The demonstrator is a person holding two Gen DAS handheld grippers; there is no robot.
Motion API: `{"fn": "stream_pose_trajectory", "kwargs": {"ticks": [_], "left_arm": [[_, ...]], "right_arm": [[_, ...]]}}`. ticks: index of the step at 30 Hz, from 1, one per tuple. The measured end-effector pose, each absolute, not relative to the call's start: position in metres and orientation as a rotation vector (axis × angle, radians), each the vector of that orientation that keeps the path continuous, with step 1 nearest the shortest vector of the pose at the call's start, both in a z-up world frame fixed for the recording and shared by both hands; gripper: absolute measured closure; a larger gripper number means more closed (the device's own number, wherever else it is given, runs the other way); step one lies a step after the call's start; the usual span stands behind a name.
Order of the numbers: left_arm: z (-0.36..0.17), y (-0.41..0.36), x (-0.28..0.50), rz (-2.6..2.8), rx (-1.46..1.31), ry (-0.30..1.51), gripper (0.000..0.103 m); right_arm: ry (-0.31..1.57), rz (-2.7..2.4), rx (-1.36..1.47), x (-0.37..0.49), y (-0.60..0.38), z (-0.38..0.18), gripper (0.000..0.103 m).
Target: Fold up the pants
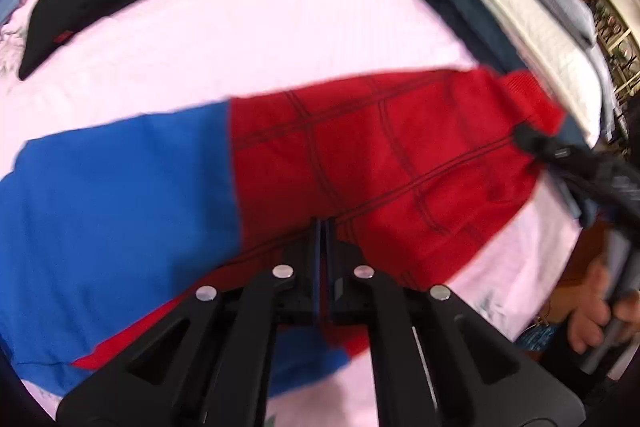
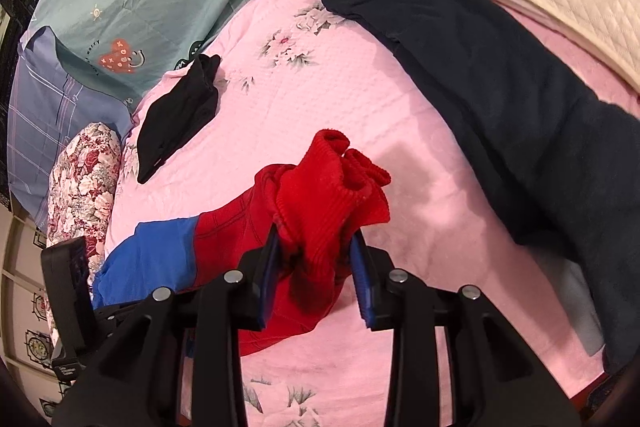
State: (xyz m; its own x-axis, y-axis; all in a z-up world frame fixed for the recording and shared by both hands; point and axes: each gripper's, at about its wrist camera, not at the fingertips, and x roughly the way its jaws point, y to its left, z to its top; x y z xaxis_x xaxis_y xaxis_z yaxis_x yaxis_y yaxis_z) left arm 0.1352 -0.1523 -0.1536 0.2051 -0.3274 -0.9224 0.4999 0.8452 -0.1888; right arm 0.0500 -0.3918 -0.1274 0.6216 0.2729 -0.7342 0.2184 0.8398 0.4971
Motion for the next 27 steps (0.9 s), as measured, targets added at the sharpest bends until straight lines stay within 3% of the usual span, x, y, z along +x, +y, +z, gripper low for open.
{"fn": "stream_pose_trajectory", "kwargs": {"ticks": [5, 11, 20, 24, 27], "left_arm": [[-0.156, -0.152, 0.130, -0.598, 0.161, 1.217, 0.101], [-0.144, -0.132, 0.123, -0.641, 0.077, 1.209, 0.101], [-0.093, 0.046, 0.117, -0.330, -0.061, 0.966, 0.093], [-0.097, 0.121, 0.120, -0.243, -0.160, 0.973, 0.092], [-0.114, 0.143, 0.124, -0.250, -0.207, 1.006, 0.092]], "right_arm": [[0.839, 0.045, 0.441, 0.048, -0.349, -0.085, 0.072], [0.784, 0.130, 0.143, 0.067, -0.220, -0.044, 0.074], [0.933, 0.195, -0.148, 0.113, -0.060, -0.107, 0.075], [1.002, 0.203, -0.197, 0.117, -0.033, -0.128, 0.062], [1.088, 0.340, -0.065, 0.114, -0.034, -0.118, 0.051]]}}
